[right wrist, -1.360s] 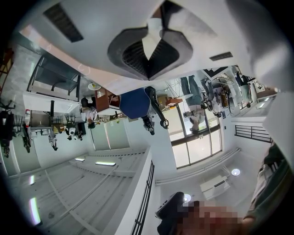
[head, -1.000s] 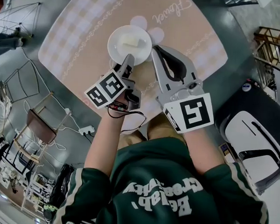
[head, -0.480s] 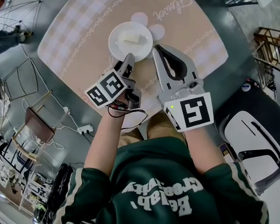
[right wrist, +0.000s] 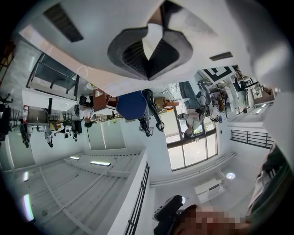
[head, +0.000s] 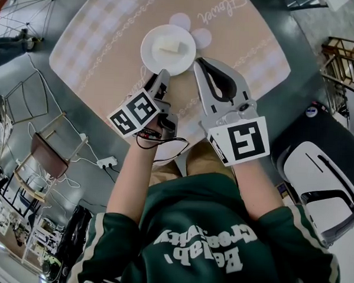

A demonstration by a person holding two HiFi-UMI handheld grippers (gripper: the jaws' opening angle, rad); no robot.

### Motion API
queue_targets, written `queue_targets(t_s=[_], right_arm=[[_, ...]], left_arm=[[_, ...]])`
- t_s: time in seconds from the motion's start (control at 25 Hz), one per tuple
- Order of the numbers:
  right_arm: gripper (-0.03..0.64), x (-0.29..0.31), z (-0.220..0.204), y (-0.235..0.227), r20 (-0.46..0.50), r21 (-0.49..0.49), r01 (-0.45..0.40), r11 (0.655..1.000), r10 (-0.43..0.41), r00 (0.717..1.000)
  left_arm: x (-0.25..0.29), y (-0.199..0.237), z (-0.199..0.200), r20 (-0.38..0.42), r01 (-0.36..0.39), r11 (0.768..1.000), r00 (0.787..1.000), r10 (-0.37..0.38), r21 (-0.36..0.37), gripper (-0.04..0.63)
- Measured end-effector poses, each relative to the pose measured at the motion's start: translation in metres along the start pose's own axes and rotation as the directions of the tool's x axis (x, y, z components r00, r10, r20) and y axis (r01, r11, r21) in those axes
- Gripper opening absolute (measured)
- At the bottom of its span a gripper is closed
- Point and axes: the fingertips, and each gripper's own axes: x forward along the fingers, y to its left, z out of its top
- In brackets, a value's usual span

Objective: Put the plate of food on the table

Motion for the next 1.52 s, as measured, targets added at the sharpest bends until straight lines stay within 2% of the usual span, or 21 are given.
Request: queue_targets(t_s=[0.84,1.08,1.28,1.4,1.52], right_arm=[[0.015,-0.010,-0.009,0.020,-0.009,-0.007,-0.004,1.000,0.004,1.000],[0.015,-0.015,0.003,0.026,0.007,0.000,0.000,1.000,0.000,1.000],[0.015,-0.022,0.016,0.031,0.027,-0.023,-0.008,1.000,0.009,1.000],[0.015,-0.024,0.024,0.030,0.036,-0.030,-0.006,1.000,0.007,0.999],[0.015,-0.026,0.034,0.026,0.046,-0.028,0.001,1.000,0.000,0.999]], left_arm=[[-0.011,0.016,-0.008,0.023,0.014,1.000,1.000,-0.013,-0.019,0.123],[-0.023,0.009,-0.007,0.029,0.028,1.000,0.999,-0.028,-0.008,0.123],[-0.034,0.000,-0.002,0.034,0.042,0.999,0.998,-0.043,0.017,0.121],[-0.039,-0.008,0.003,0.037,0.039,0.997,0.998,-0.042,0.071,0.116],[-0.045,-0.019,0.007,0.047,0.035,0.992,0.998,-0.041,0.119,0.066]])
